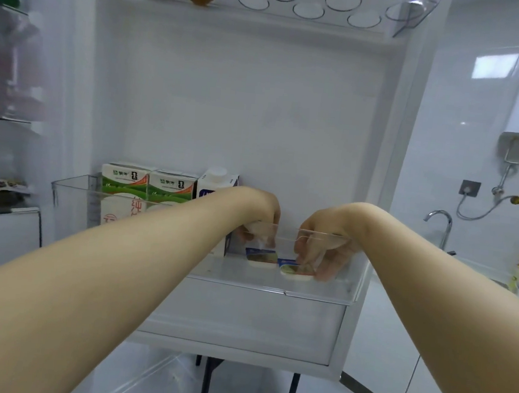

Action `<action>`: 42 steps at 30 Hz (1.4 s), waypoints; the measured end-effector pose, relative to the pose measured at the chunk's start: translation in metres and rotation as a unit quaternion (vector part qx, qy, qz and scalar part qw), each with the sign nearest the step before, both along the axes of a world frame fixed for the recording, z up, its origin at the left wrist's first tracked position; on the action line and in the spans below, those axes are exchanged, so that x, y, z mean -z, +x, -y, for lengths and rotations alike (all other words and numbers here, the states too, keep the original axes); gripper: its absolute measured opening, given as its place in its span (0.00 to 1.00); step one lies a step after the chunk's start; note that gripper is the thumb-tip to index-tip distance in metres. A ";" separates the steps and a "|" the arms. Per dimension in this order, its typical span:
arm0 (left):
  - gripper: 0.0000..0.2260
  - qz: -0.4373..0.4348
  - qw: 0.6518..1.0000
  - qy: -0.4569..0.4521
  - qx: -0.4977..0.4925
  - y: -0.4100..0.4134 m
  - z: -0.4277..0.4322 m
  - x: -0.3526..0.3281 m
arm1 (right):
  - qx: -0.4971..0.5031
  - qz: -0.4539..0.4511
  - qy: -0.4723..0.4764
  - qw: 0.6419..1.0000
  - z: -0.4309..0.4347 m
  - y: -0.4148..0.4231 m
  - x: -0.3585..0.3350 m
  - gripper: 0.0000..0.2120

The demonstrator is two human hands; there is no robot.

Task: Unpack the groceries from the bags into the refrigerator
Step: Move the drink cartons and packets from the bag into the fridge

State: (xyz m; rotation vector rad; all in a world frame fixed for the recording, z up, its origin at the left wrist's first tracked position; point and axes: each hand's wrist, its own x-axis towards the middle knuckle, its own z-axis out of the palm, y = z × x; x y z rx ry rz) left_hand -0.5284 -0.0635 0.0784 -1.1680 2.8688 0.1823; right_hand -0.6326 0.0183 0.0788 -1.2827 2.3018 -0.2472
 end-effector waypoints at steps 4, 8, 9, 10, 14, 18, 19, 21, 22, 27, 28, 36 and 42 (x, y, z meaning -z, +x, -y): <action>0.20 0.059 0.997 0.027 0.033 0.001 -0.003 0.002 | -0.005 -0.014 0.030 0.999 0.004 -0.001 0.002 0.24; 0.21 0.103 0.993 -0.004 0.065 0.000 0.001 0.002 | -0.009 -0.047 0.115 0.992 0.009 -0.004 0.002 0.27; 0.22 0.116 0.991 -0.012 0.069 -0.001 0.001 0.002 | -0.009 -0.054 0.131 0.990 0.010 -0.004 0.002 0.28; 0.22 0.124 0.989 -0.020 0.072 -0.001 0.001 0.001 | -0.010 -0.057 0.145 0.988 0.012 -0.005 0.002 0.27; 0.20 0.149 0.982 -0.065 0.097 -0.007 0.004 0.002 | -0.015 -0.086 0.156 0.984 0.015 -0.006 0.003 0.23; 0.18 0.195 0.972 -0.091 0.089 -0.011 0.014 0.006 | -0.016 -0.100 0.122 0.987 0.017 -0.006 0.005 0.22; 0.17 0.203 0.971 -0.091 0.088 -0.011 0.015 0.007 | -0.022 -0.099 0.103 0.989 0.016 -0.005 0.006 0.22; 0.17 0.211 0.969 -0.096 0.086 -0.012 0.015 0.006 | -0.039 -0.085 0.063 0.994 0.016 -0.002 0.008 0.21; 0.17 0.213 0.968 -0.101 0.089 -0.012 0.014 0.006 | -0.048 -0.077 0.044 0.995 0.016 -0.001 0.008 0.21; 0.17 0.238 0.957 -0.139 0.089 -0.012 0.009 0.005 | -0.062 -0.055 0.010 0.997 0.013 0.002 0.008 0.22; 0.17 0.249 0.954 -0.142 0.086 -0.013 0.008 0.005 | -0.063 -0.052 0.009 0.997 0.012 0.003 0.008 0.22; 0.21 0.293 0.939 -0.172 0.060 -0.011 0.007 0.004 | -0.072 -0.045 -0.003 0.996 0.007 0.010 0.007 0.17; 0.17 0.130 0.983 -0.117 0.051 -0.001 0.001 -0.002 | -0.037 -0.082 -0.137 0.987 0.001 0.014 -0.001 0.12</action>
